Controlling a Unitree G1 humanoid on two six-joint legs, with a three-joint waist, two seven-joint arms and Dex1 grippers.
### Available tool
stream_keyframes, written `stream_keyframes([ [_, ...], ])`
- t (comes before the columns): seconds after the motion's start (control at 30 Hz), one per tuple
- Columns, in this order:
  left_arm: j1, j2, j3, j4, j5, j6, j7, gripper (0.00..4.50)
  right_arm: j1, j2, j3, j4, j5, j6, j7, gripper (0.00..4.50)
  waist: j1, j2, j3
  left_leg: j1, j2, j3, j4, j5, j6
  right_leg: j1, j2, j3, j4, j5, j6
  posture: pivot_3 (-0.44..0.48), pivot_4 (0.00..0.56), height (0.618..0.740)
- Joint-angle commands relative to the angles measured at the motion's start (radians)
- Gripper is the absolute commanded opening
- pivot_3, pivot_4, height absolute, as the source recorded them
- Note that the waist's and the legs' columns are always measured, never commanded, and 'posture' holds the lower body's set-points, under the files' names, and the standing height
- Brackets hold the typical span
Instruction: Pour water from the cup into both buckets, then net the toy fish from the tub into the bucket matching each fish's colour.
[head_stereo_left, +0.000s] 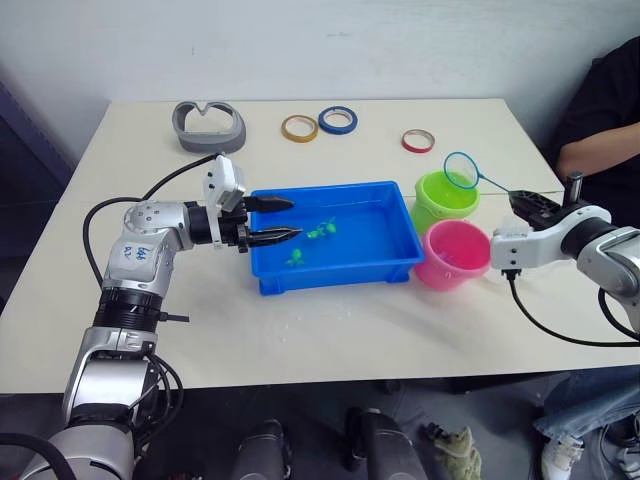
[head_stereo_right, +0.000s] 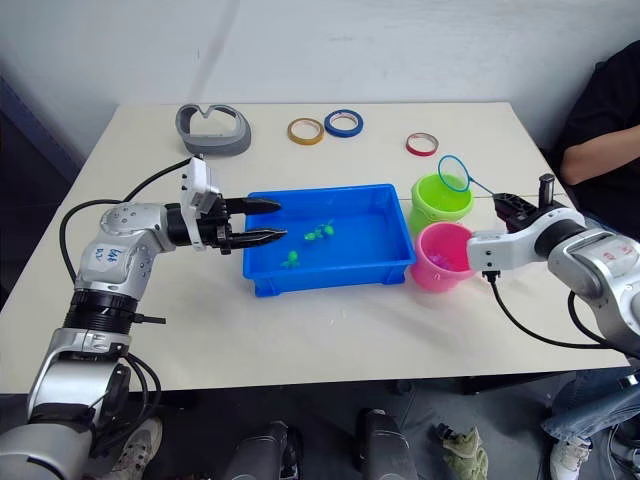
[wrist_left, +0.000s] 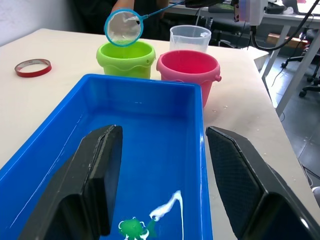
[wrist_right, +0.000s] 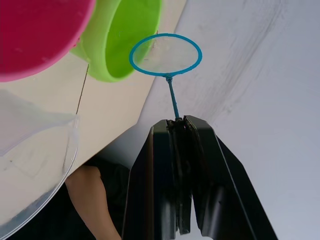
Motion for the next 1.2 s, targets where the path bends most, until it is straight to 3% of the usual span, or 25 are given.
stream_keyframes([
  [0.03,0.005,0.007,0.008,-0.033,0.002,-0.014,-0.004,2.97,-0.023,0.037,-0.097,-0.03,0.067,0.058,0.037,0.0,0.0,0.0,0.0,0.0,0.0,0.0,0.0,0.0,0.0,0.0,0.0,0.0,0.0,0.0,0.0,0.0,0.15,0.713],
  [0.3,0.033,0.076,0.033,-0.042,0.018,0.011,0.008,2.97,-0.128,0.245,-0.186,-0.223,0.37,0.396,0.308,0.0,-0.002,0.0,0.0,0.001,0.002,0.0,0.0,0.001,-0.002,0.0,0.002,0.0,0.001,0.0,-0.001,0.0,0.15,0.713],
  [0.53,0.089,0.142,0.062,-0.075,0.017,0.044,0.028,2.97,-0.121,0.355,-0.167,-0.395,0.558,0.704,0.455,0.0,0.002,0.0,0.0,0.0,0.001,-0.002,0.001,0.0,0.0,0.0,0.001,-0.001,0.006,0.0,-0.001,0.0,0.15,0.713],
  [0.83,0.155,0.159,0.074,-0.146,0.019,0.09,0.058,2.97,-0.115,0.452,-0.054,-0.426,0.584,0.864,0.42,0.0,0.0,0.0,0.0,0.0,0.0,-0.002,0.001,0.0,0.0,0.0,-0.001,-0.001,0.007,0.0,-0.001,0.0,0.15,0.713],
  [1.2,0.198,0.155,0.078,-0.188,0.014,0.105,0.087,2.97,-0.137,0.529,0.042,-0.369,0.572,0.912,0.348,0.0,-0.001,0.0,0.0,0.0,0.0,-0.002,0.001,0.0,0.0,0.0,-0.001,-0.001,0.007,0.0,-0.001,0.0,0.15,0.713],
])
